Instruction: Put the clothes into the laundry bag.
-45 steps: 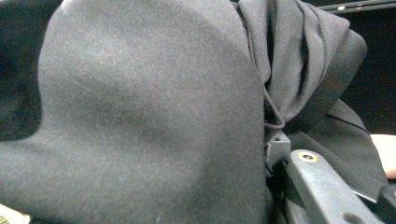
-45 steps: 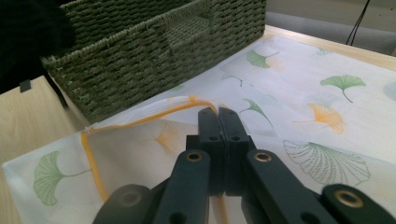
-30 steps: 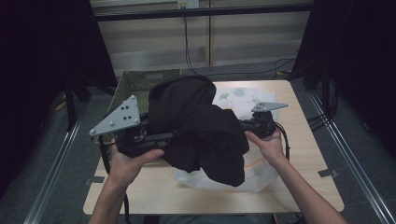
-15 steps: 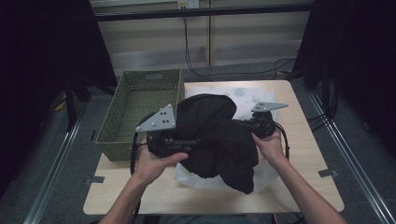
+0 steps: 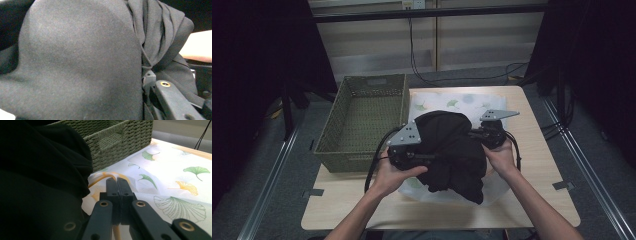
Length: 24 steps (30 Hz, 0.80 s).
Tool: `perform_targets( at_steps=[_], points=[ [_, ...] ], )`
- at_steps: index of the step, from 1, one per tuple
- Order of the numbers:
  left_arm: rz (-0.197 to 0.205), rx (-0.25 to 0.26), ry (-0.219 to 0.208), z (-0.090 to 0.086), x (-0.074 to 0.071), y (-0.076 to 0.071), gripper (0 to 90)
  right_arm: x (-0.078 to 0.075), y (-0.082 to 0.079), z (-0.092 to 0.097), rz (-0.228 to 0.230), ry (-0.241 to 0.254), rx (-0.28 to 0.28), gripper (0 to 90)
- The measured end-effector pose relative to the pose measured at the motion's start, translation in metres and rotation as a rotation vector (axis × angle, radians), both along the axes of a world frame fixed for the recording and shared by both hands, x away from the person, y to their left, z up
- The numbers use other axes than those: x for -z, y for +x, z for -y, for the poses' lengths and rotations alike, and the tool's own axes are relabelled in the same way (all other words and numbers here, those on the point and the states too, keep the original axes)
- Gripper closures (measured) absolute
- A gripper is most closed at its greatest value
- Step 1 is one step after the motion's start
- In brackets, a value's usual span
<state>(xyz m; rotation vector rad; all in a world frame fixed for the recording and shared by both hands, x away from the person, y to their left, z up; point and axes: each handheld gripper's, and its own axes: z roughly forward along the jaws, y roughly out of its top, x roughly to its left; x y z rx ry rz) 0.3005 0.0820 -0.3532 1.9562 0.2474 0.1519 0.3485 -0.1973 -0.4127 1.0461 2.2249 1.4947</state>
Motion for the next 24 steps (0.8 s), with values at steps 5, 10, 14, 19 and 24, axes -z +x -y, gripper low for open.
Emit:
perform_targets(
  at_steps=[5, 10, 14, 19, 24],
  points=[
    [-0.007, 0.007, 0.006, 0.005, 0.011, 0.004, 63.0, 0.0, 0.0, 0.0, 0.0, -0.001, -0.004, 90.0],
    [-0.019, 0.008, 0.033, 0.015, 0.026, 0.012, 62.9, 0.001, 0.001, 0.001, -0.013, 0.003, -0.004, 90.0],
    [-0.021, 0.012, 0.071, 0.021, 0.039, 0.014, 62.9, 0.001, 0.001, 0.001, -0.015, 0.002, -0.004, 90.0],
    [-0.043, 0.022, 0.106, 0.027, 0.055, 0.018, 62.9, 0.002, 0.001, 0.001, -0.02, 0.001, -0.002, 90.0],
    [-0.059, 0.043, 0.169, 0.035, 0.072, 0.02, 62.9, 0.002, 0.002, 0.001, -0.021, -0.009, -0.009, 90.0]
  ],
)
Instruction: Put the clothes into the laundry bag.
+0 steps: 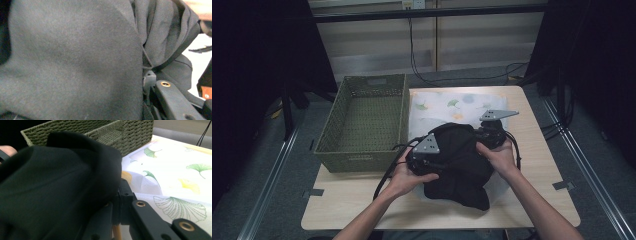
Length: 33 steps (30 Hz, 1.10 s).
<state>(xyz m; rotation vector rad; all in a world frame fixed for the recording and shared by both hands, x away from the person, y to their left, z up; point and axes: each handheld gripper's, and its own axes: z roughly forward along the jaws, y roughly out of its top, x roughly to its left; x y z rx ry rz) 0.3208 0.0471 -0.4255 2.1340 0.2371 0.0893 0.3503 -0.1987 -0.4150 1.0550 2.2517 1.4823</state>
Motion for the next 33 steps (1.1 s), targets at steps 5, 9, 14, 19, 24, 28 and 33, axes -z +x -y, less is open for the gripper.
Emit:
perform_targets(
  at_steps=[5, 9, 14, 19, 24, 28, 33],
  points=[
    [-0.019, 0.023, 0.051, 0.007, 0.012, -0.002, 62.8, -0.001, 0.0, 0.0, 0.0, 0.005, 0.005, 90.0],
    [-0.029, 0.036, 0.072, 0.013, 0.017, -0.004, 62.9, -0.002, 0.0, 0.001, 0.004, 0.01, 0.006, 90.0],
    [-0.051, 0.066, 0.104, 0.018, 0.026, -0.005, 62.9, -0.007, -0.002, 0.004, 0.014, 0.021, 0.011, 90.0],
    [-0.066, 0.071, 0.131, 0.023, 0.037, -0.005, 62.9, -0.008, -0.002, 0.003, 0.018, 0.022, 0.009, 90.0],
    [-0.098, 0.072, 0.138, 0.024, 0.048, -0.003, 63.1, -0.011, -0.004, 0.003, 0.027, 0.024, 0.009, 90.0],
    [-0.072, 0.089, 0.196, 0.03, 0.052, -0.008, 63.2, -0.02, -0.007, 0.006, 0.051, 0.04, 0.011, 90.0],
    [-0.053, 0.103, 0.217, 0.032, 0.051, -0.013, 63.3, -0.033, -0.014, 0.001, 0.093, 0.056, -0.004, 90.0]
  ],
)
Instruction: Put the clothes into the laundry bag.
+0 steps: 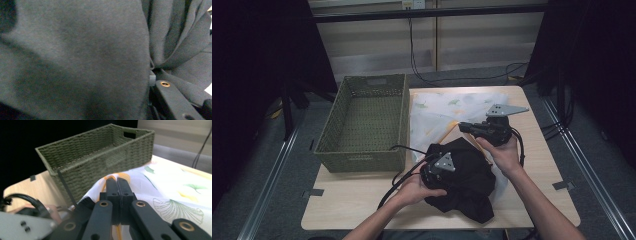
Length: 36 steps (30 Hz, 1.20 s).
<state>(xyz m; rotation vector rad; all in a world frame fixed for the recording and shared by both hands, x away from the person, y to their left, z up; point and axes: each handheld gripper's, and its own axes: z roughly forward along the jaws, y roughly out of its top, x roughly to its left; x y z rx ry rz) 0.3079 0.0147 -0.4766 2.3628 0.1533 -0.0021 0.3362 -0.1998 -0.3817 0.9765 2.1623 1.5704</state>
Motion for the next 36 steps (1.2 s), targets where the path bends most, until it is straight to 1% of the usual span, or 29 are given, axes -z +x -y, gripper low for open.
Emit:
perform_targets(
  at_steps=[1, 2, 3, 5, 6, 7, 8, 10, 12, 13, 14, 15, 16, 17, 18, 19, 21, 22, 23, 24, 25, 26, 27, 28, 29, 31, 33, 34, 36],
  points=[
    [0.0, 0.0, 0.0, 0.0, 0.0, 0.0, 63.3, -0.002, 0.0, -0.001, 0.004, 0.003, -0.003, 90.0],
    [0.028, 0.018, 0.009, 0.003, 0.0, -0.006, 63.3, -0.004, 0.0, -0.002, 0.012, 0.007, 0.001, 90.0],
    [0.028, 0.018, 0.009, 0.003, 0.0, -0.006, 63.3, -0.004, 0.0, -0.002, 0.012, 0.007, 0.001, 90.0],
    [0.022, 0.044, 0.022, 0.005, -0.002, -0.009, 63.3, -0.007, 0.002, -0.004, 0.019, 0.018, -0.002, 90.0],
    [0.008, 0.039, 0.009, 0.006, -0.001, -0.01, 63.3, -0.007, 0.003, -0.006, 0.017, 0.027, -0.008, 90.0],
    [0.008, 0.039, 0.009, 0.006, -0.001, -0.01, 63.3, -0.007, 0.003, -0.006, 0.017, 0.027, -0.008, 90.0],
    [0.024, 0.057, 0.02, 0.006, -0.001, -0.01, 63.3, -0.007, 0.003, -0.007, 0.024, 0.024, -0.004, 90.0],
    [0.012, 0.047, 0.023, 0.006, -0.002, -0.011, 63.3, -0.008, 0.002, -0.009, 0.03, 0.025, -0.007, 90.0],
    [0.03, 0.066, 0.029, 0.007, -0.003, -0.012, 63.3, -0.009, 0.001, -0.009, 0.038, 0.031, -0.007, 90.0],
    [0.014, 0.084, 0.036, 0.006, -0.004, -0.01, 63.3, -0.012, 0.001, -0.009, 0.047, 0.042, -0.008, 90.0],
    [0.025, 0.047, 0.015, 0.007, -0.002, -0.011, 63.2, -0.013, 0.0, -0.009, 0.052, 0.044, -0.005, 90.0],
    [0.0, 0.045, 0.023, 0.006, -0.003, -0.01, 63.1, -0.015, -0.001, -0.01, 0.056, 0.048, -0.017, 90.0],
    [-0.02, 0.019, -0.001, 0.006, -0.002, -0.008, 63.1, -0.015, -0.002, -0.01, 0.054, 0.038, -0.017, 90.0],
    [-0.031, 0.011, -0.018, 0.005, -0.003, -0.006, 63.1, -0.015, -0.002, -0.01, 0.054, 0.038, -0.017, 90.0],
    [-0.051, -0.019, -0.038, 0.002, -0.008, -0.004, 63.2, -0.014, -0.005, -0.009, 0.038, 0.03, -0.026, 90.0],
    [-0.051, -0.019, -0.038, 0.002, -0.008, -0.004, 63.2, -0.014, -0.005, -0.009, 0.038, 0.03, -0.026, 90.0],
    [-0.056, -0.037, -0.044, -0.002, -0.017, -0.001, 63.2, -0.012, -0.007, -0.006, 0.028, 0.026, -0.023, 90.0],
    [-0.026, -0.053, -0.057, -0.004, -0.025, 0.001, 63.2, -0.012, -0.009, -0.003, 0.017, 0.022, -0.026, 90.0],
    [-0.026, -0.053, -0.057, -0.004, -0.025, 0.001, 63.3, -0.012, -0.009, -0.003, 0.017, 0.022, -0.026, 90.0],
    [-0.04, -0.079, -0.078, -0.005, -0.027, 0.002, 63.3, -0.011, -0.01, -0.002, 0.011, 0.021, -0.033, 90.0],
    [-0.035, -0.087, -0.077, -0.006, -0.028, 0.003, 63.3, -0.011, -0.013, -0.001, 0.007, 0.012, -0.026, 90.0],
    [-0.018, -0.092, -0.063, -0.009, -0.031, 0.007, 63.4, -0.01, -0.014, 0.0, 0.002, 0.007, -0.027, 90.0],
    [-0.029, -0.116, -0.084, -0.009, -0.032, 0.009, 63.4, -0.01, -0.014, 0.0, 0.002, 0.007, -0.027, 90.0],
    [-0.021, -0.159, -0.102, -0.011, -0.035, 0.013, 63.4, -0.01, -0.017, 0.002, -0.001, -0.002, -0.028, 90.0],
    [-0.021, -0.159, -0.102, -0.011, -0.035, 0.013, 63.4, -0.01, -0.017, 0.002, -0.001, -0.002, -0.028, 90.0],
    [-0.014, -0.195, -0.117, -0.015, -0.042, 0.018, 63.5, -0.011, -0.019, 0.004, -0.006, -0.01, -0.026, 90.0],
    [-0.015, -0.22, -0.147, -0.017, -0.048, 0.022, 63.5, -0.013, -0.021, 0.004, -0.005, -0.009, -0.027, 90.0],
    [-0.019, -0.234, -0.177, -0.018, -0.051, 0.024, 63.6, -0.014, -0.022, 0.005, -0.005, -0.002, -0.032, 90.0],
    [-0.003, -0.264, -0.199, -0.02, -0.059, 0.027, 63.7, -0.016, -0.024, 0.005, -0.002, 0.003, -0.035, 90.0]
  ],
)
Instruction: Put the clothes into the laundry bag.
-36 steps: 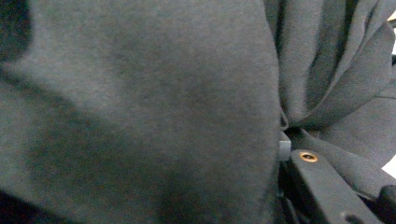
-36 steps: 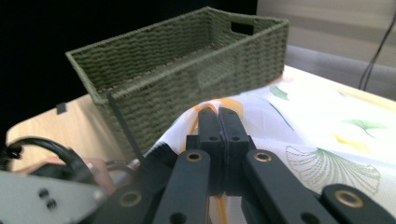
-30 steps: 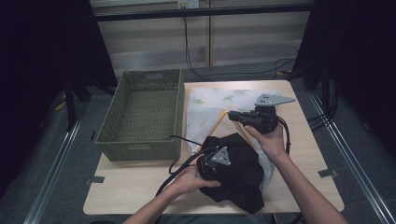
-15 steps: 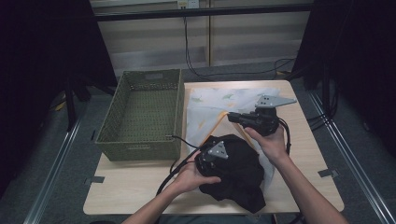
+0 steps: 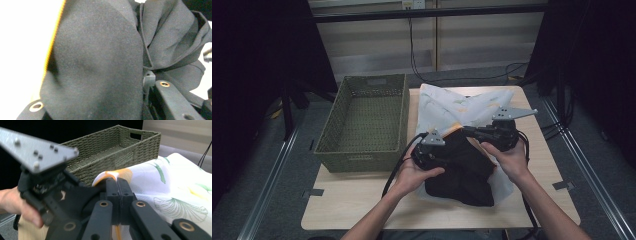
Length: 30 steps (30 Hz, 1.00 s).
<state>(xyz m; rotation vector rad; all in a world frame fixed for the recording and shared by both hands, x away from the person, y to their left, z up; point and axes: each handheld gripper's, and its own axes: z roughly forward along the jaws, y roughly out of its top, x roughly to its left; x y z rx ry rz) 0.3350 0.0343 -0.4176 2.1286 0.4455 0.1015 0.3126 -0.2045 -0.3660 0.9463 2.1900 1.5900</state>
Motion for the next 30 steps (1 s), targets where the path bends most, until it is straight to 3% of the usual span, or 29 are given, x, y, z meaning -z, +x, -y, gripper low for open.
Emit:
perform_targets(
  at_steps=[4, 6, 10, 13, 19, 20, 21, 23, 24, 26, 28, 29, 30],
  points=[
    [0.032, -0.07, -0.039, -0.002, -0.015, 0.004, 63.8, -0.003, -0.001, -0.001, 0.001, 0.007, -0.002, 90.0],
    [0.038, -0.111, -0.081, -0.003, -0.02, 0.008, 63.9, -0.005, -0.002, -0.002, 0.006, 0.012, -0.005, 90.0],
    [0.071, -0.172, -0.118, -0.004, -0.022, 0.011, 63.9, -0.01, -0.004, -0.002, 0.013, 0.024, -0.009, 90.0],
    [0.094, -0.217, -0.119, 0.001, -0.011, 0.017, 63.8, -0.01, -0.004, -0.003, 0.013, 0.021, -0.011, 90.0],
    [0.086, -0.328, -0.122, 0.012, 0.027, 0.031, 63.7, 0.003, -0.005, -0.007, -0.031, -0.013, -0.02, 90.0],
    [0.077, -0.357, -0.153, 0.012, 0.028, 0.031, 63.7, 0.008, -0.006, -0.007, -0.042, -0.023, -0.026, 90.0],
    [0.055, -0.352, -0.183, 0.012, 0.027, 0.033, 63.7, 0.008, -0.006, -0.007, -0.042, -0.023, -0.026, 90.0],
    [0.088, -0.364, -0.204, 0.012, 0.019, 0.032, 63.8, 0.011, -0.007, -0.005, -0.051, -0.021, -0.023, 90.0],
    [0.089, -0.361, -0.252, 0.009, 0.011, 0.032, 63.7, 0.014, -0.008, 0.0, -0.06, -0.005, -0.017, 90.0],
    [0.111, -0.357, -0.271, 0.009, 0.01, 0.032, 63.7, 0.015, -0.008, 0.001, -0.061, -0.002, -0.016, 90.0],
    [0.131, -0.393, -0.284, 0.014, 0.014, 0.033, 63.5, 0.018, -0.008, 0.002, -0.07, 0.001, -0.017, 90.0],
    [0.133, -0.4, -0.248, 0.016, 0.022, 0.035, 63.4, 0.02, -0.008, 0.002, -0.074, -0.002, -0.014, 90.0],
    [0.131, -0.405, -0.239, 0.02, 0.03, 0.038, 63.0, 0.024, -0.006, 0.001, -0.084, -0.02, -0.011, 90.0]
  ],
)
